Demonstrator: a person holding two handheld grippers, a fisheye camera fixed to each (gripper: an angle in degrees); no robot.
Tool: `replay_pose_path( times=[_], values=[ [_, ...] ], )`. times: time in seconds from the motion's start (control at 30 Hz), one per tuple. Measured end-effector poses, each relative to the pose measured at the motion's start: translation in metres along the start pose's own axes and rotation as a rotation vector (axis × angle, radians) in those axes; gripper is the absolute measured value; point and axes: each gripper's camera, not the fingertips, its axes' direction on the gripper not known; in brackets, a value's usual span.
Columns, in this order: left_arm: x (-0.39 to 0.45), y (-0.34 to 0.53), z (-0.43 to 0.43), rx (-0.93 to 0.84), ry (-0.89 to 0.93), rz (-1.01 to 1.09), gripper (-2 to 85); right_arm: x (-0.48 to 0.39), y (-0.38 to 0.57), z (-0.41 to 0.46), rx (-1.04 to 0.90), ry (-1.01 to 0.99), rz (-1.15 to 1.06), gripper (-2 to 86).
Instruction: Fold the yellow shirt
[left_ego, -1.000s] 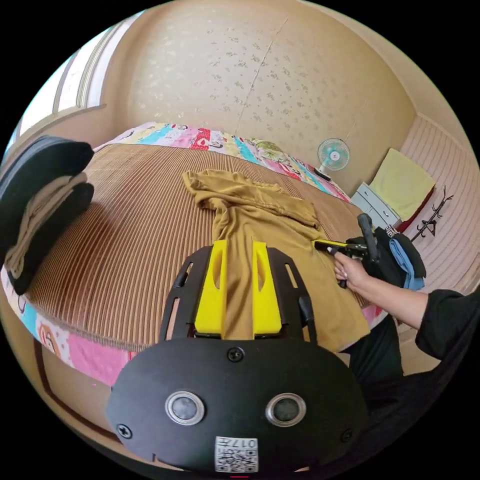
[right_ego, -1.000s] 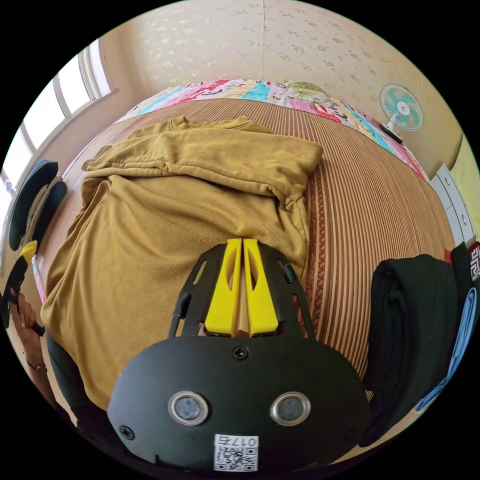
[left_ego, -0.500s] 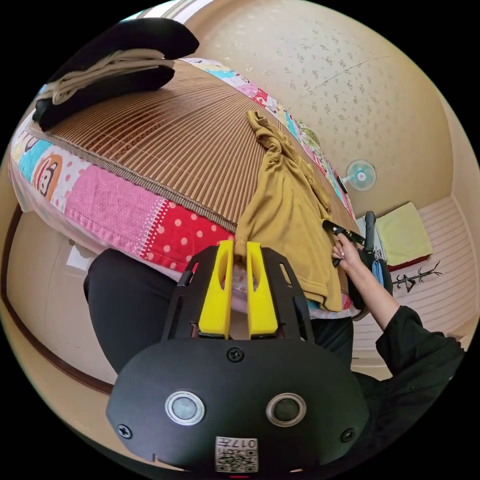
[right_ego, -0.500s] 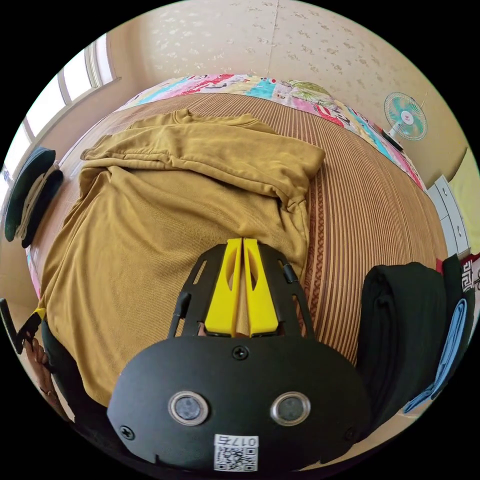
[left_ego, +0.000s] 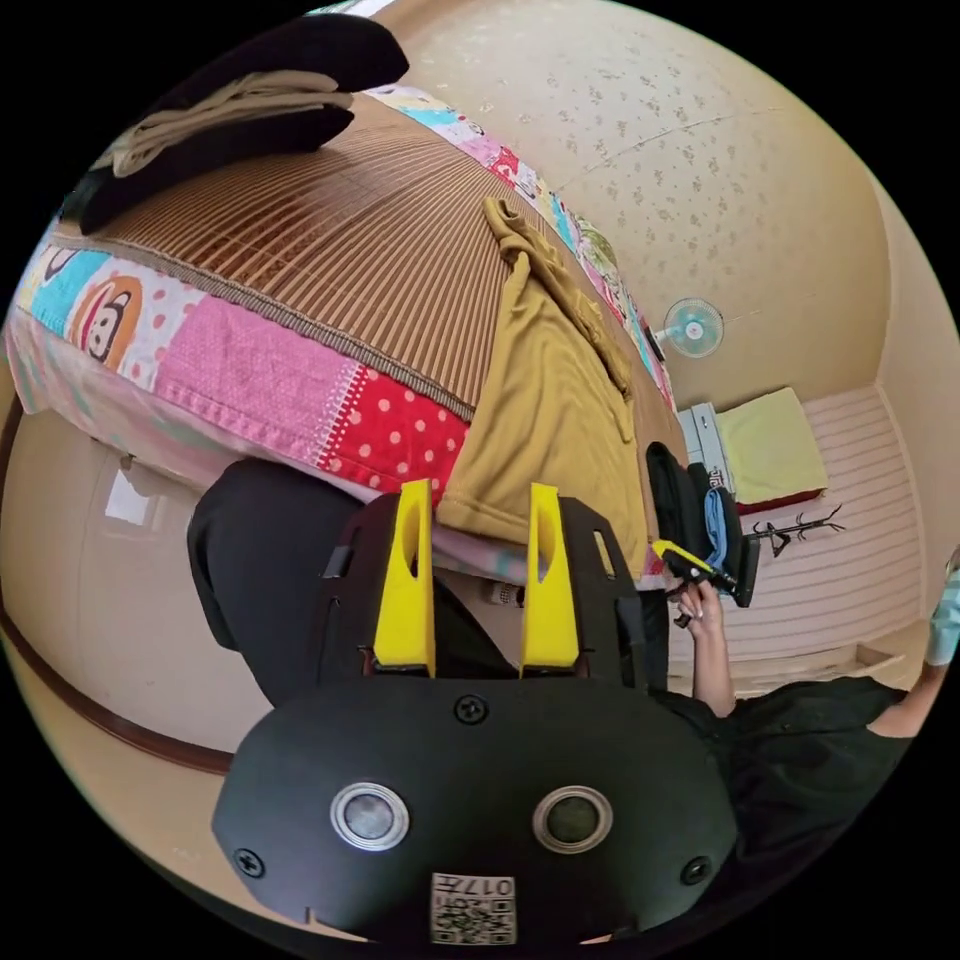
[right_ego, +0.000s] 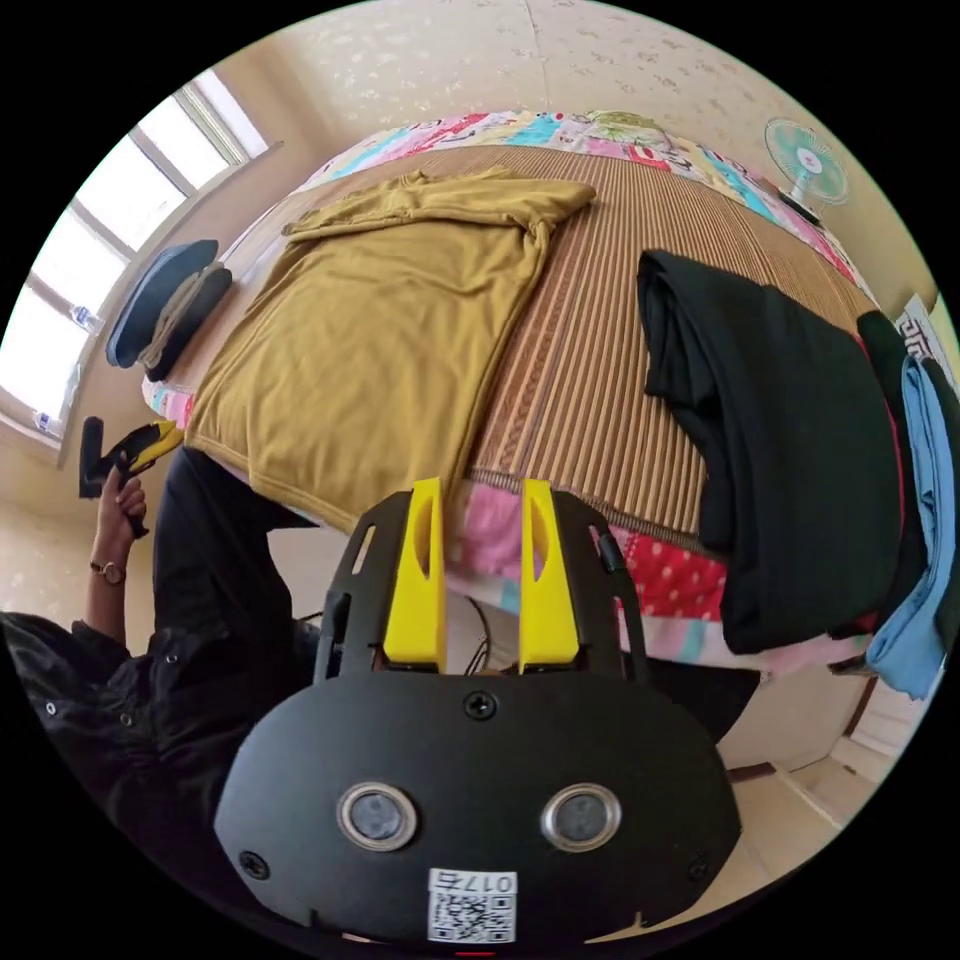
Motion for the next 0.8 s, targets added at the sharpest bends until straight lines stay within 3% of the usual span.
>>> replay_pose_path(
  times=[0.1, 0.2, 0.33, 0.47, 0.57, 0.8],
  values=[
    [0.006, -0.018, 0.005, -0.074, -0.026, 0.011, 12.2, 0.014, 0.015, -0.018, 0.013, -0.202, -0.006, 11.9],
    [0.009, -0.032, 0.007, -0.175, -0.120, 0.007, 7.7, 0.016, 0.003, -0.022, -0.046, -0.237, 0.019, 12.4],
    [0.018, -0.043, -0.019, -0.240, -0.106, 0.030, 5.3, 0.022, -0.019, -0.038, -0.053, -0.258, 0.087, 10.5],
    [0.029, -0.036, -0.055, -0.214, -0.083, 0.075, 4.7, 0.023, -0.028, -0.060, -0.141, -0.281, 0.000, 7.6],
    [0.030, -0.031, -0.077, -0.215, -0.106, 0.088, 4.4, 0.030, -0.029, -0.087, -0.087, -0.324, -0.007, 6.8],
    [0.007, -0.016, -0.141, -0.132, 0.110, 0.025, 4.4, 0.070, -0.026, -0.155, 0.005, -0.564, 0.016, 3.2]
  ],
)
